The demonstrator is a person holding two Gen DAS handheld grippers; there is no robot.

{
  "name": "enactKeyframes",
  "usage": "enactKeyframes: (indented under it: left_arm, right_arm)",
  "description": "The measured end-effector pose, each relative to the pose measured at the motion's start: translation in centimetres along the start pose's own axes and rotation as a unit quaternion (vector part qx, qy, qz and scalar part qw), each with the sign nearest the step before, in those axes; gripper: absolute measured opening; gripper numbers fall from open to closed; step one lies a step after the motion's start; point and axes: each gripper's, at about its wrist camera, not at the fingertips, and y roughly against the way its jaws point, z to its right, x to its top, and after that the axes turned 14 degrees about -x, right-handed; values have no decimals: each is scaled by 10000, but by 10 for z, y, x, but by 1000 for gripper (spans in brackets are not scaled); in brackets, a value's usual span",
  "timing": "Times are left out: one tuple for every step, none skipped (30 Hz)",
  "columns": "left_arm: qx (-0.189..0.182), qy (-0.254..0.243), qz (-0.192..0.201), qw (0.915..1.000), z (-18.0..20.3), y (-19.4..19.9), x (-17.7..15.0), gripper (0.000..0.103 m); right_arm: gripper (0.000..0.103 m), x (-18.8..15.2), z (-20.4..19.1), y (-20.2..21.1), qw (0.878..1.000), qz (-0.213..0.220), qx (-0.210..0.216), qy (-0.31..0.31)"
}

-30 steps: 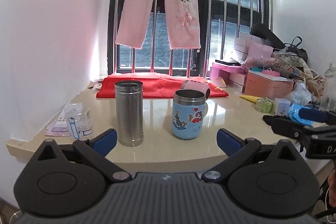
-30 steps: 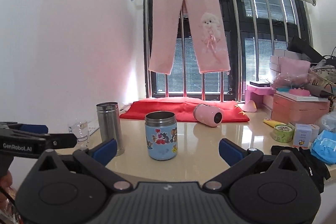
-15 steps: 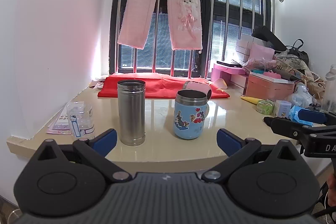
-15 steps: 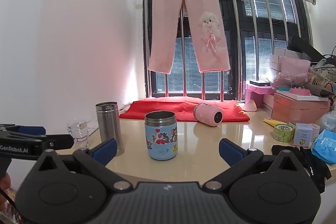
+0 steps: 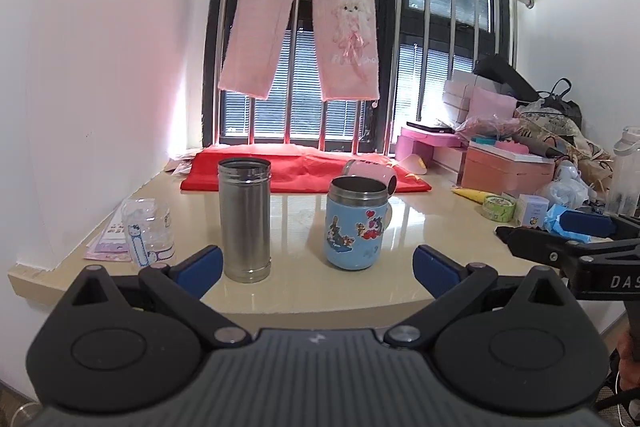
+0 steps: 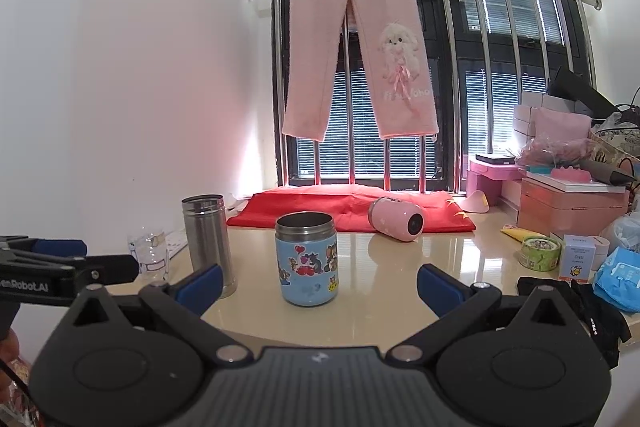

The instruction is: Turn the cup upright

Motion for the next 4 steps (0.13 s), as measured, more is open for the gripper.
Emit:
enactKeyframes:
  left_arm:
    - [-10, 5, 2, 10000, 0, 0, 0, 103]
    - [-3, 17, -13, 10000, -1, 0, 0, 103]
    - [4, 23, -29, 10000, -1, 0, 0, 103]
    - [6, 24, -44, 10000, -1, 0, 1, 103]
  right_arm:
    - [103, 0, 0, 0, 10000, 0, 2, 1]
    - [103, 0, 0, 0, 10000, 1, 2, -1]
    - [103, 0, 0, 0, 10000, 2, 0, -1]
    - [103, 0, 0, 0, 10000, 1, 0, -2]
